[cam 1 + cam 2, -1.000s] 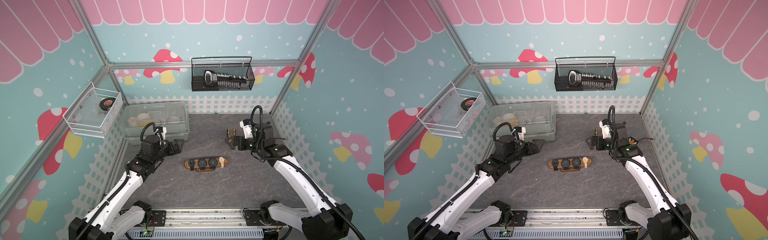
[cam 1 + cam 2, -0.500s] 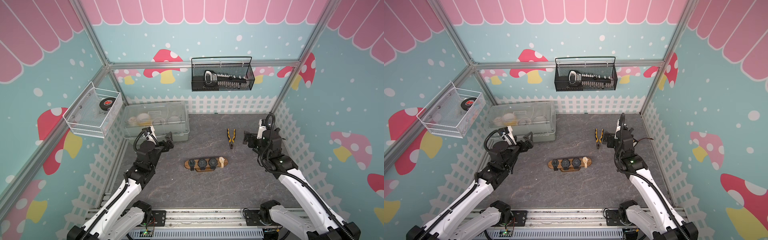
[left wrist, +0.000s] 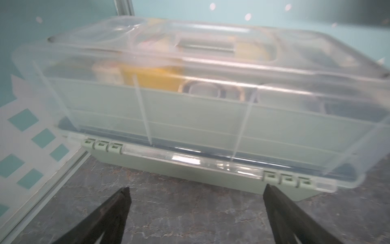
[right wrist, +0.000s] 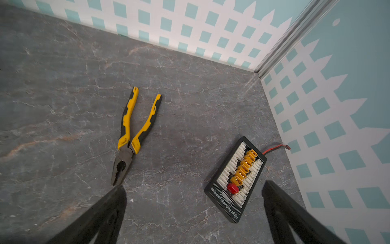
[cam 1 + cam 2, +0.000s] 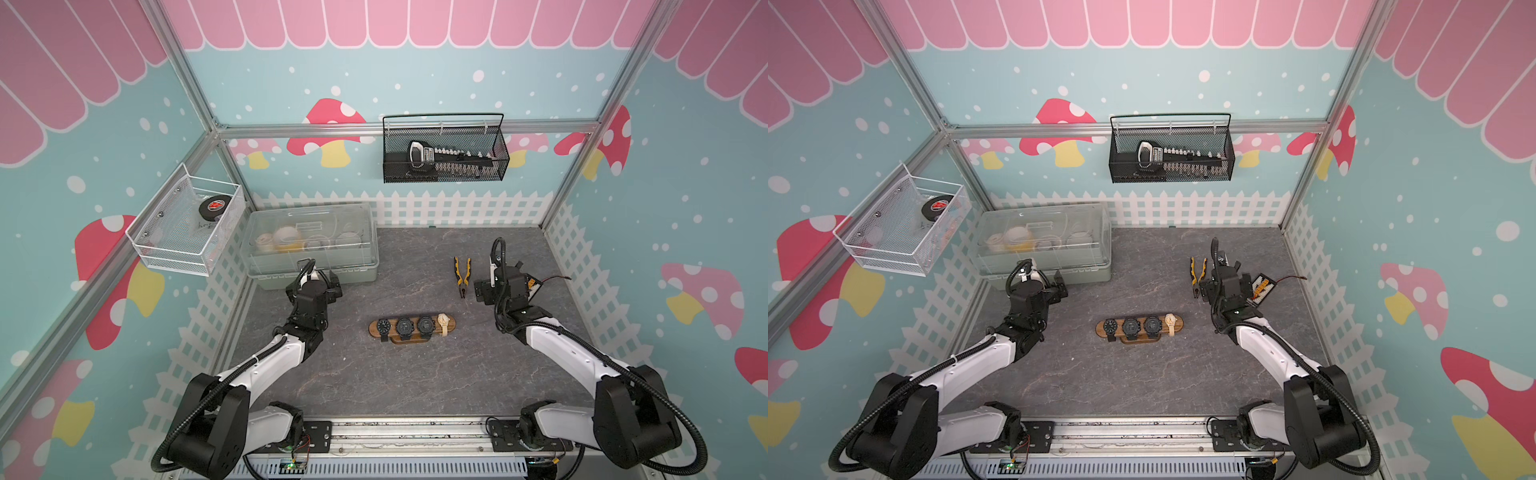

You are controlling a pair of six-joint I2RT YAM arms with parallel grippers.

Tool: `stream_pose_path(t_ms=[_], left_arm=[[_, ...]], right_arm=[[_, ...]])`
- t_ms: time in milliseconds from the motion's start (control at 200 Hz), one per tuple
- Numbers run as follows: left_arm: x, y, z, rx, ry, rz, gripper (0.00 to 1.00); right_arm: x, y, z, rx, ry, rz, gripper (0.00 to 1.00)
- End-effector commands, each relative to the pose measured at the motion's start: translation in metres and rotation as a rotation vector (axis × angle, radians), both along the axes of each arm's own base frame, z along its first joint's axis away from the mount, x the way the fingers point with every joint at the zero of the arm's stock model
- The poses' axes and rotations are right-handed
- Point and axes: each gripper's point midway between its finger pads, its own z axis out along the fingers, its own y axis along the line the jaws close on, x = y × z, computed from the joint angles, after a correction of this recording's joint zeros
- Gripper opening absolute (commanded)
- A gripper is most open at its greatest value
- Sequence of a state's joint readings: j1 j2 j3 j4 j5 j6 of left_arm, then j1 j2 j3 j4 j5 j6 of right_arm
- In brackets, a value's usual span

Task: Place watch on stand
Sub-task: Reset both arms

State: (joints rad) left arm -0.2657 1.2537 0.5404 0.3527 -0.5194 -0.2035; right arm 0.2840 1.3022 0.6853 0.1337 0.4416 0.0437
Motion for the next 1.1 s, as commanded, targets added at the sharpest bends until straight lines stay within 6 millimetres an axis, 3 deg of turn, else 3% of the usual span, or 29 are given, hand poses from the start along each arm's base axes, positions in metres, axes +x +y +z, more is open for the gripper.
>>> stream_pose_path(t_ms=[0, 260, 420, 545, 815, 956, 1031, 1096], left_arm=[[0.004, 0.018, 0.012, -0.003, -0.066, 0.044, 0.99], [0.010, 0.049, 0.004, 0.028, -0.045, 0.092, 0.99], [0.006, 0.071, -0.002, 0.046, -0.020, 0.160, 0.99], [-0.004, 0.083, -0.028, 0.090, 0.055, 0.219, 0.99], [0.004, 0.082, -0.038, -0.006, -0.042, 0.174, 0.99], [0.004, 0.077, -0.038, 0.005, -0.072, 0.141, 0.99], [0.005, 0.067, -0.039, 0.000, -0.078, 0.074, 0.99], [0.003, 0.061, -0.049, -0.001, -0.105, 0.035, 0.99]], right_arm=[[0.009, -0.014, 0.005, -0.073, -0.085, -0.041, 1.00], [0.010, -0.036, -0.041, -0.079, -0.075, -0.102, 1.00], [0.017, -0.047, -0.042, -0.096, -0.094, -0.133, 1.00], [0.020, -0.060, -0.046, -0.052, -0.118, -0.186, 1.00], [-0.001, -0.080, -0.042, 0.070, -0.233, -0.225, 1.00], [-0.001, -0.079, -0.042, 0.073, -0.231, -0.220, 1.00], [-0.004, -0.071, -0.055, 0.092, -0.232, -0.149, 1.00], [-0.006, -0.068, -0.047, 0.101, -0.285, -0.124, 1.00]])
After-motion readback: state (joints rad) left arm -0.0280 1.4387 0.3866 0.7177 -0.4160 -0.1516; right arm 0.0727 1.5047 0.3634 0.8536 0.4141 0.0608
